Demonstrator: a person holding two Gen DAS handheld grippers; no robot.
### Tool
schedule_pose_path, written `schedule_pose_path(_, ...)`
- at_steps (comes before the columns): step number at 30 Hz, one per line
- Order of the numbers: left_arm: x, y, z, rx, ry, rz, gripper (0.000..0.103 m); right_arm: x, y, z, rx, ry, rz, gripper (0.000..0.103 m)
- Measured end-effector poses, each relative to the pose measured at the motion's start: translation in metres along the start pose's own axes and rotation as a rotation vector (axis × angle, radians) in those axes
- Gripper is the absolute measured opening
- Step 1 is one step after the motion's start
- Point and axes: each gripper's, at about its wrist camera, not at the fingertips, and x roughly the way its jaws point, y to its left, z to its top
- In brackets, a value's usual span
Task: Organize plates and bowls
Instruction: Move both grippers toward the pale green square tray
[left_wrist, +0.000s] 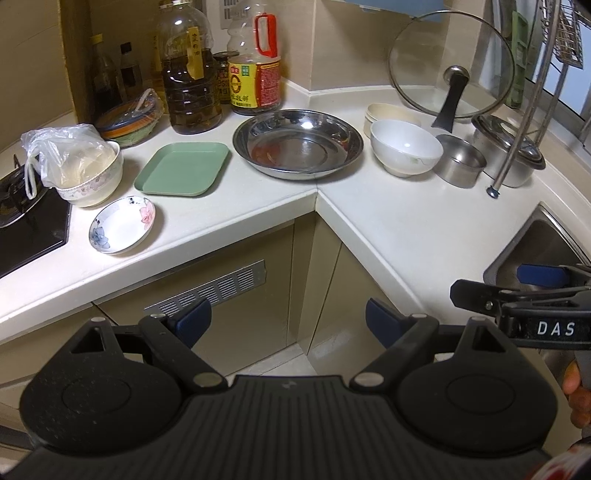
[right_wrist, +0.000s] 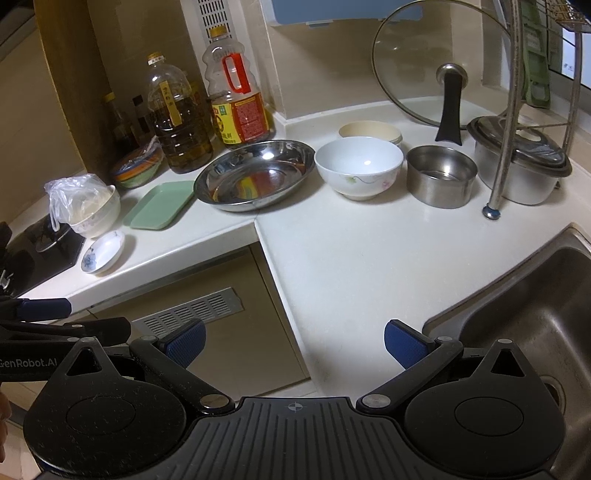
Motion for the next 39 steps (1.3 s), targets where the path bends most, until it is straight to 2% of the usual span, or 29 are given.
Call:
schedule_pose_path(5, 0.0, 0.0, -0.001, -0.056, -0.001, 0.037, 0.09, 0.011, -0.01, 0.006, -0.038, 0.017, 0.033, 0.103)
schedule_pose_path(13, -0.002, 0.007, -0.007, -0.148, 0.019, 0.116, 0.09, 0.027, -0.019, 0.011, -0.065, 0.042, 0.139, 0.103)
schedule_pose_path(23, 0.005, 0.026, -0.001, -0.198, 0.025, 0.172, 0.09, 0.047, -0.01, 0.028, -0.077, 0.043, 0.194, 0.102)
schedule_pose_path(26, 0.012, 0.035, 0.006, -0.197, 0.02, 0.174, 0.09, 0.056, -0.004, 0.034, -0.076, 0.035, 0.201, 0.102)
schedule_pose_path(29, 0.023, 0.048, 0.017, -0.195, 0.012, 0.169, 0.09, 0.066, 0.006, 0.044, -0.073, 0.019, 0.208, 0.094)
schedule_pose_path(34, 0.045, 0.079, 0.041, -0.195, 0.001, 0.16, 0.09, 0.09, 0.029, 0.065, -0.064, 0.004, 0.223, 0.088)
schedule_pose_path(39, 0.071, 0.116, 0.067, -0.205, -0.007, 0.141, 0.09, 0.126, 0.055, 0.088, -0.054, 0.01, 0.235, 0.088)
